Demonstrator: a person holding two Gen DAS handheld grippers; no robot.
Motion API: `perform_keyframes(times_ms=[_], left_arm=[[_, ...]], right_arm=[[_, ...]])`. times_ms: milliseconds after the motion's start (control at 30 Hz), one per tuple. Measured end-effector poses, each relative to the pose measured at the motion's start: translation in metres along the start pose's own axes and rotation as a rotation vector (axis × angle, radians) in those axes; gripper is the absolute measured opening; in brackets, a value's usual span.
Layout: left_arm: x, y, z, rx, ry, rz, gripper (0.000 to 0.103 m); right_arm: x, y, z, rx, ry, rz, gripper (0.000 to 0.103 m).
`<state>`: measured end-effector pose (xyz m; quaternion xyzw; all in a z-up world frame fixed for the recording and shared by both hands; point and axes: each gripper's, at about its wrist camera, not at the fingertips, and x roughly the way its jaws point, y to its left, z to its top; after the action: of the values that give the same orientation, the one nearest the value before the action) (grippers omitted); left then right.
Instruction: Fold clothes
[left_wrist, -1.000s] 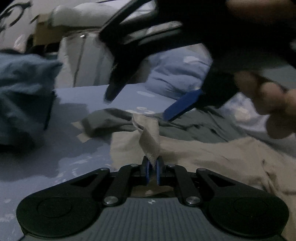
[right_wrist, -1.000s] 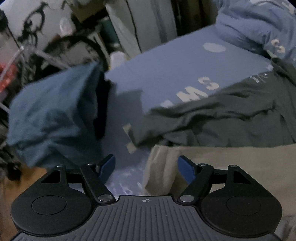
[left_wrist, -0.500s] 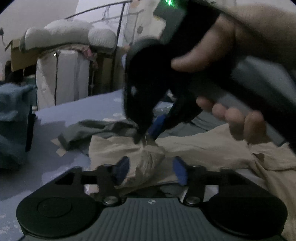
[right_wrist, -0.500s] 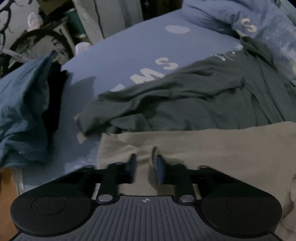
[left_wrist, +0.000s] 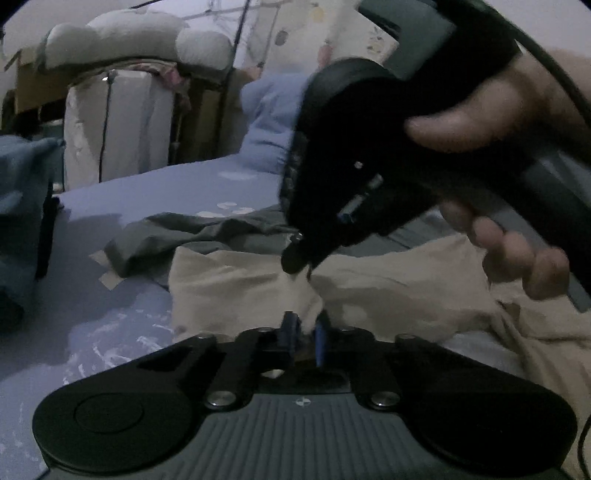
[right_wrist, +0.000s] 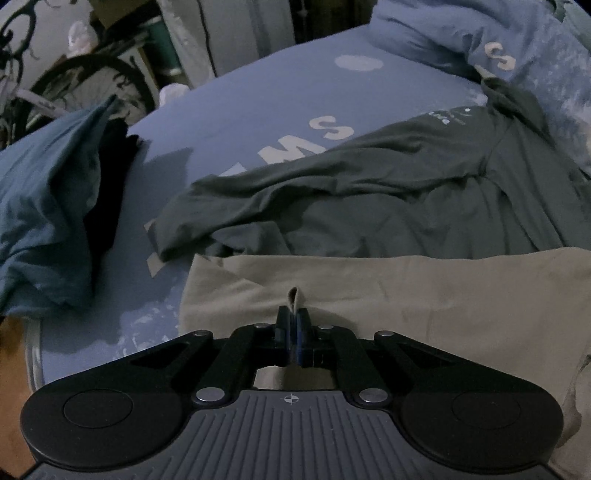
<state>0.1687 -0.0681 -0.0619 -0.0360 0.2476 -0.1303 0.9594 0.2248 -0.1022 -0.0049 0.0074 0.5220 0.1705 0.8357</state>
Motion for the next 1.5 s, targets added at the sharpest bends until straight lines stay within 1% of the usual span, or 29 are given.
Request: perform_keyframes(times_ms=[100, 233, 300, 400, 500, 633, 833, 933, 1067, 1233, 1367, 1500], left_arm=[[-0.007, 0.0, 0.001, -0.02, -0.039, 0.021, 0.011], [-0.01, -0.007, 0.011, -0.056, -0.068, 0.006, 0.01], [-0.01, -0.018, 0.018, -0.062, -0.074, -0.007, 0.01], [-0.012, -0.045, 0.028, -0.06, -0.083, -0.035, 0.01], [-0.005, -0.077, 0.038, -0.056, -0.089, -0.069, 0.01], [0.007, -0.127, 0.047, -0.044, -0.083, -0.128, 0.01], [0.033, -0.22, 0.053, -0.032, -0.058, -0.219, 0.01], [0.046, -0.266, 0.054, -0.024, -0.05, -0.264, 0.01], [0.058, -0.329, 0.05, 0.015, -0.044, -0.323, 0.01], [0.068, -0.398, 0.027, 0.062, -0.002, -0.39, 0.01], [0.067, -0.438, 0.008, 0.087, 0.053, -0.436, 0.01], [0.065, -0.463, -0.011, 0.136, 0.074, -0.462, 0.01]], right_arm=[[-0.004, -0.001, 0.0, -0.006, -0.014, 0.018, 0.004], [-0.015, -0.007, 0.0, -0.011, -0.043, 0.057, 0.003], [-0.024, -0.015, 0.001, 0.0, -0.063, 0.068, 0.003], [-0.044, -0.034, 0.001, 0.019, -0.098, 0.08, 0.003], [-0.067, -0.061, -0.001, 0.037, -0.129, 0.071, 0.003], [-0.101, -0.111, -0.009, 0.083, -0.176, 0.039, 0.003], [-0.154, -0.204, -0.032, 0.163, -0.234, -0.034, 0.003], [-0.178, -0.255, -0.048, 0.208, -0.256, -0.076, 0.003], [-0.208, -0.32, -0.076, 0.272, -0.288, -0.134, 0.003], [-0.238, -0.397, -0.127, 0.358, -0.31, -0.197, 0.003], [-0.252, -0.446, -0.169, 0.425, -0.307, -0.229, 0.003], [-0.263, -0.481, -0.211, 0.484, -0.312, -0.234, 0.003]])
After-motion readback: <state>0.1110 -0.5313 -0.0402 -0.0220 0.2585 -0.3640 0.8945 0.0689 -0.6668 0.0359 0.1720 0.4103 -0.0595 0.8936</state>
